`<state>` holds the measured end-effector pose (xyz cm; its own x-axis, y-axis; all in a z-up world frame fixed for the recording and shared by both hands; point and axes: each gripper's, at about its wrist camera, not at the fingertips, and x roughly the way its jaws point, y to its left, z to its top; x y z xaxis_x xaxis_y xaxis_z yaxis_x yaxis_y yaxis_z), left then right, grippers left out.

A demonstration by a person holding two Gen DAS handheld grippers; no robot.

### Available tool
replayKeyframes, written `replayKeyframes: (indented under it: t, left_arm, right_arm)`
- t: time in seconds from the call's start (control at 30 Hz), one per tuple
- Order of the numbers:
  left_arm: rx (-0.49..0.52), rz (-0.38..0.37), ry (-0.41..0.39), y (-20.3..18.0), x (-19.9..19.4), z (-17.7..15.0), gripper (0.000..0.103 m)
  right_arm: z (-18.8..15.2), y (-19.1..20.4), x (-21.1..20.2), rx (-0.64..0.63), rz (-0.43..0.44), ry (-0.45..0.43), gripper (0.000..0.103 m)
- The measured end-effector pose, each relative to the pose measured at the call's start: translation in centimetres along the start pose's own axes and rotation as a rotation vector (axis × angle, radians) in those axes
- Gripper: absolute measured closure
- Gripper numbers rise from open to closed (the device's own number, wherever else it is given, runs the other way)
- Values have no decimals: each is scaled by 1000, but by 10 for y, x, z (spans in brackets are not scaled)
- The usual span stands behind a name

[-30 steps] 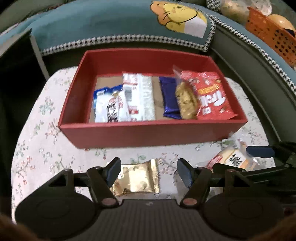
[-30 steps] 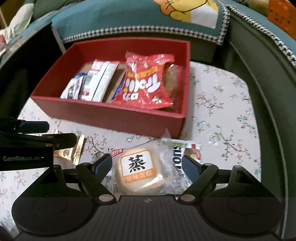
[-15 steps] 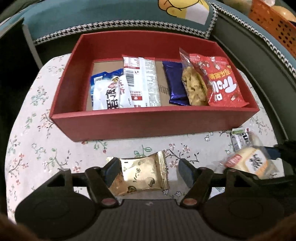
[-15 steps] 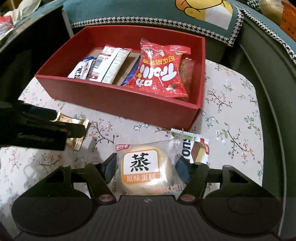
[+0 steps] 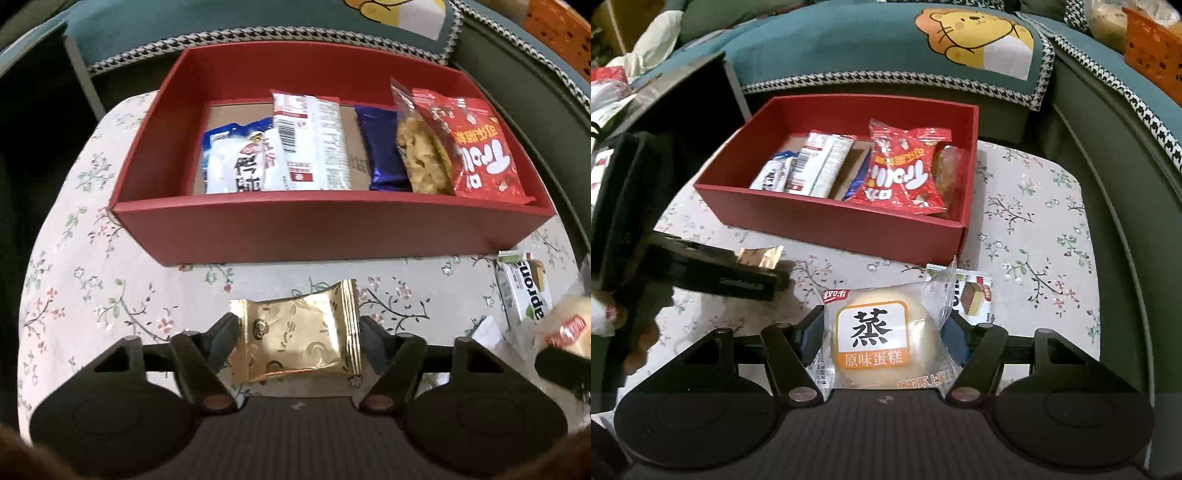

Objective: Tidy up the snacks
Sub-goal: 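Close left tool on gold foil packet and lift while right tool grips steamed-cake bag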

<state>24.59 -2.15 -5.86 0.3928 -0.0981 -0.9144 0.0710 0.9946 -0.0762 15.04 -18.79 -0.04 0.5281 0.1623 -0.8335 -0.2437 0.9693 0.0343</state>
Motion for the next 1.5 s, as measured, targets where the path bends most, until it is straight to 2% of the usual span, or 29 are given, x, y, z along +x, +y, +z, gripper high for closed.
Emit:
replayKeyframes:
  t: [0.1,0.27,0.33,0.43,0.57,0.73,0.9,1.03,1.1,1.23,1.37,1.5]
  left_arm:
    - [-21,-12,-7,1,-6,-2,27]
    - [-47,-15,-27,5,-12,-7,33]
    - [-61,-21,-41,8,-18,-7,41]
    - [-64,-23,-59,8,-26,-5,47]
    - [-51,5,-45,13,-27,-9,48]
    - [-98,26,-17,28,-22,-19,48]
    - [-131,9,-19,36,-20,-18,55]
    - [-139,-1,-27,35,-17,-15,55]
    - [-168,-38,-32,35,-14,-13,55]
    - [-177,-27,-46,35,-10,-11,55]
    - [-196,-26,-58,39,-12,-11,63]
    - [-217,-55,-85,42,-21,-12,64]
  right_arm:
    - [-2,4,0,-10,1,1,31]
    - [-2,5,-2,-11,0,-3,31]
    - [-1,5,-3,-11,0,-10,31]
    - [-1,4,-3,-8,0,-13,31]
    - [0,3,-4,-5,5,-14,31]
    - [2,6,-7,-14,15,-26,31]
    - [3,11,-8,-28,22,-33,31]
    - [3,11,-5,-30,19,-25,31]
    - [3,11,-3,-29,18,-19,31]
    - [2,12,1,-35,13,-11,31]
    - [3,12,1,-33,7,-17,31]
    - [4,11,-4,-24,3,-46,32]
